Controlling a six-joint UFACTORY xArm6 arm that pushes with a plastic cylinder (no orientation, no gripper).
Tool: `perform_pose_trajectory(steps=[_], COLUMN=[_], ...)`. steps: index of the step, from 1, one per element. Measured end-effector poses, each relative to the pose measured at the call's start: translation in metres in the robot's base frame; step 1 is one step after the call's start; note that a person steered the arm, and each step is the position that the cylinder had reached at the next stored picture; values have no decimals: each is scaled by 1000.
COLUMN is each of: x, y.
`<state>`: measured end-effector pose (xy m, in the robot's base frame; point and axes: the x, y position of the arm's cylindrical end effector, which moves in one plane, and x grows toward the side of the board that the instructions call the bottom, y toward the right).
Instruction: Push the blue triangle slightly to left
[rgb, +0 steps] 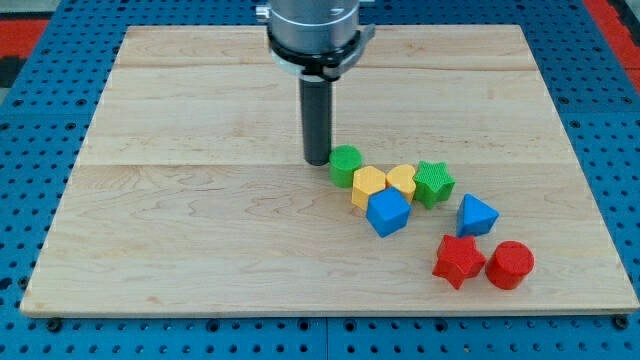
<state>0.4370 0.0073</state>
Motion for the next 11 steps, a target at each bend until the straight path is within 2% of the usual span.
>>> perform_pose_trajectory(steps=[1,2,3,4,5,6,7,8,9,10,11], x=[2,-12,-21,48,79,78,85,92,86,88,135], y=[42,44,114,164,175,156,181,178,152,204,255])
